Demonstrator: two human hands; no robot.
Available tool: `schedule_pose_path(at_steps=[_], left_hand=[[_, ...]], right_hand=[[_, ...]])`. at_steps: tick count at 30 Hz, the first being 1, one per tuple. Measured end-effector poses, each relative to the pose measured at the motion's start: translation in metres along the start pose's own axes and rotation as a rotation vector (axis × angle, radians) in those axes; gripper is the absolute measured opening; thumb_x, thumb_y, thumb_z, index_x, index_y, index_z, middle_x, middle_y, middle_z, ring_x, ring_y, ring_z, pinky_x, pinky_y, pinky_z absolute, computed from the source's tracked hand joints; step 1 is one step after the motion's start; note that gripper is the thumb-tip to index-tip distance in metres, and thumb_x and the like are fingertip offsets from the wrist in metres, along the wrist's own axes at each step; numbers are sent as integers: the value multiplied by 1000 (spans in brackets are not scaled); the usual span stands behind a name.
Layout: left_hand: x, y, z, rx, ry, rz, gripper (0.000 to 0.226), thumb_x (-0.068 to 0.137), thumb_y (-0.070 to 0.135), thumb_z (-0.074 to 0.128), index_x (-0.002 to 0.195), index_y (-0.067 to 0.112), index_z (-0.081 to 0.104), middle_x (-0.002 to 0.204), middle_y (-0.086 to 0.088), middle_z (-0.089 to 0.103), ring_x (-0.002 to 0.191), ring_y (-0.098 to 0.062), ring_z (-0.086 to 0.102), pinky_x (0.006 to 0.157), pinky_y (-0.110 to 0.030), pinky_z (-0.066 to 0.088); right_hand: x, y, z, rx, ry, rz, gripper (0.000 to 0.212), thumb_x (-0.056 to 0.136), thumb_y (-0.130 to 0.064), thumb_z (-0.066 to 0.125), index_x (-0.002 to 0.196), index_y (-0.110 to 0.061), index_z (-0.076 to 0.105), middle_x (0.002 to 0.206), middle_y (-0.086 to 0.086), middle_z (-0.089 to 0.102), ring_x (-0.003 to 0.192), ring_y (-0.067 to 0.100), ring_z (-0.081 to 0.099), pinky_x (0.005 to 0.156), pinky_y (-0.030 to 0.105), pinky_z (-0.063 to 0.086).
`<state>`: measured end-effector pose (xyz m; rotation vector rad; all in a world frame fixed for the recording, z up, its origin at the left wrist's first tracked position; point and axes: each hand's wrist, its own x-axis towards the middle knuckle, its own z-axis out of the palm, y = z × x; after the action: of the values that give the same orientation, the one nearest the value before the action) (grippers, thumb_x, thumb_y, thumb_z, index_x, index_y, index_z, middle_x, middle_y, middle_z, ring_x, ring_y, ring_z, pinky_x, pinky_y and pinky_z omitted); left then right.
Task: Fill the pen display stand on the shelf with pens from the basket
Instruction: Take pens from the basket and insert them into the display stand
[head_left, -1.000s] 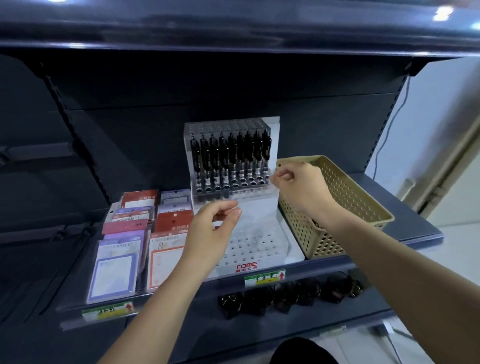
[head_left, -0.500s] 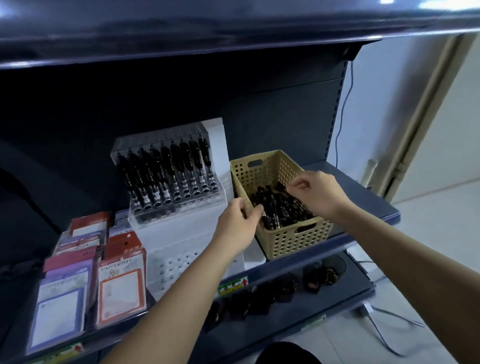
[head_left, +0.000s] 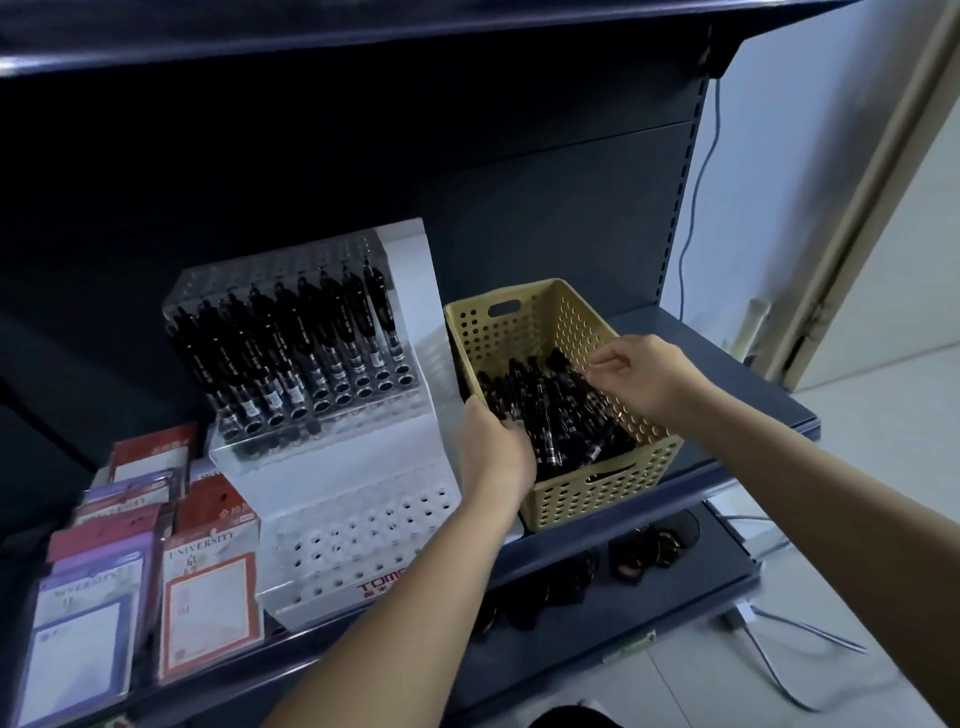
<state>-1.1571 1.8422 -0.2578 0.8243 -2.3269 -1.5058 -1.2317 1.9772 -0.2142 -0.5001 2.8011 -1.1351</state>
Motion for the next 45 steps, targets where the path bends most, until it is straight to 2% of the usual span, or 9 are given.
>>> schedule_pose_path(at_steps=[4,6,10,15,23,30,38,43,45], left_hand=[[-17,-6,3,-20,45,90,39,95,6,32,134,12,38,81,1,51,57,-12,48,46,-27,38],[-26,-10,4,8,59,121,43,97,10,31,139,15,30,84,-3,55,62,-18,54,48,-31,41],[-39,-18,8,58,109,198,42,98,17,30,139,19,28,94,-12,58,84,-34,60,64,-44,52],[-46,-21,9,61,137,244,42,98,16,28,139,18,29,103,-17,57,89,-34,59,72,-49,51],[-50,-18,7,60,126,234,45,98,16,29,142,21,23,112,-12,57,92,-27,61,76,-42,52],[-50,-19,8,78,137,218,43,98,16,28,141,22,23,110,-12,57,90,-28,61,75,-44,51],[-49,-14,7,118,153,200,44,98,14,29,142,19,24,110,-15,58,91,-29,60,74,-40,48],[-40,-12,6,105,132,170,45,96,11,31,140,17,26,101,-17,60,85,-32,61,67,-42,47],[-36,-10,6,111,114,129,46,96,11,31,141,16,24,99,-15,60,83,-30,60,64,-39,47]], right_hand=[[3,-3,1,-73,-53,17,24,92,-21,54,109,-7,64,108,11,66,92,27,61,75,31,48],[4,-5,4,-212,-142,57,12,93,-23,52,90,-15,60,90,8,60,83,26,56,61,29,43],[5,-7,13,-236,-195,133,33,93,-25,52,100,7,59,85,14,55,74,25,51,50,27,35],[3,-9,23,-103,-163,172,59,91,-34,58,128,10,46,125,28,56,114,41,55,93,46,47],[8,-6,42,-74,-140,195,69,77,-40,73,122,4,46,113,19,59,107,32,56,89,38,48],[15,-5,59,52,-118,248,91,74,-32,78,138,4,24,135,22,42,124,34,44,99,39,43],[16,-1,66,303,-144,319,59,88,-19,58,131,6,26,85,6,49,72,17,49,57,27,38],[14,-15,50,446,-76,273,53,94,-20,52,131,3,22,103,15,54,96,26,56,66,33,44],[15,-15,46,493,-59,264,58,93,-22,53,135,3,19,92,10,52,89,22,53,62,31,39]])
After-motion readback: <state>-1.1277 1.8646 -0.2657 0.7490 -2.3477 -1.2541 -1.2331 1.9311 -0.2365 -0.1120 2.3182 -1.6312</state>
